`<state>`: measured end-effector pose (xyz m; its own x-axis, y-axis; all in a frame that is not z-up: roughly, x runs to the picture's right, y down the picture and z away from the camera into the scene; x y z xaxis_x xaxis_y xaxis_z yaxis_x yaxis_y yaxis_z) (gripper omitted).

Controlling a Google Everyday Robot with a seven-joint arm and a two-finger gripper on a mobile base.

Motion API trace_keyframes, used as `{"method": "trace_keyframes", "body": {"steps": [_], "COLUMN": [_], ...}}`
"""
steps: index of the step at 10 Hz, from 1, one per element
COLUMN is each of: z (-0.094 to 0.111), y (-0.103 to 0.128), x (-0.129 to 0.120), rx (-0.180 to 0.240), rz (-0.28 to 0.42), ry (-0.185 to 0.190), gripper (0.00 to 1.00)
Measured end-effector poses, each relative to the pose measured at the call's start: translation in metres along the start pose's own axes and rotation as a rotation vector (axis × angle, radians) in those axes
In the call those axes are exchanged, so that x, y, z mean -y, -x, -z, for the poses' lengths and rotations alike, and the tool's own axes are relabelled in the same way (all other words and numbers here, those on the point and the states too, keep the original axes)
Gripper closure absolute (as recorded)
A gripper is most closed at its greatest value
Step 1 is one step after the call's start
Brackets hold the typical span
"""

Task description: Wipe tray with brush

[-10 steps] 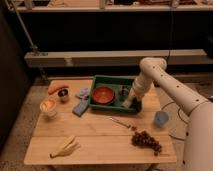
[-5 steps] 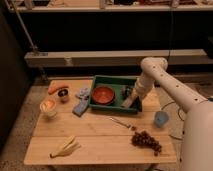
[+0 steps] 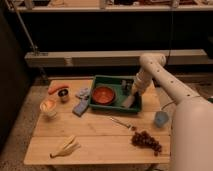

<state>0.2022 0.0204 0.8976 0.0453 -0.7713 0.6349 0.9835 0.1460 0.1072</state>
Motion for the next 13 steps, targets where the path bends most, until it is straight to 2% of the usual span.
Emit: {"method": "trace_keyframes", "body": {"steps": [2, 5, 9, 11, 13], "z": [0.001, 0.001, 0.005, 0.008, 0.010], "y": [-0.006, -0.010, 0.005, 0.013, 0.024], "x": [0.008, 0.038, 0.065, 0.067, 0.061], "rx": [-0.009, -0.012, 0.001, 0.004, 0.009], "rz": [0.004, 0.039, 0.104, 0.119, 0.129], "ry": [-0.015, -0.052, -0.105, -0.117, -0.113], "gripper": [1.00, 1.00, 1.00, 1.00, 1.00]}}
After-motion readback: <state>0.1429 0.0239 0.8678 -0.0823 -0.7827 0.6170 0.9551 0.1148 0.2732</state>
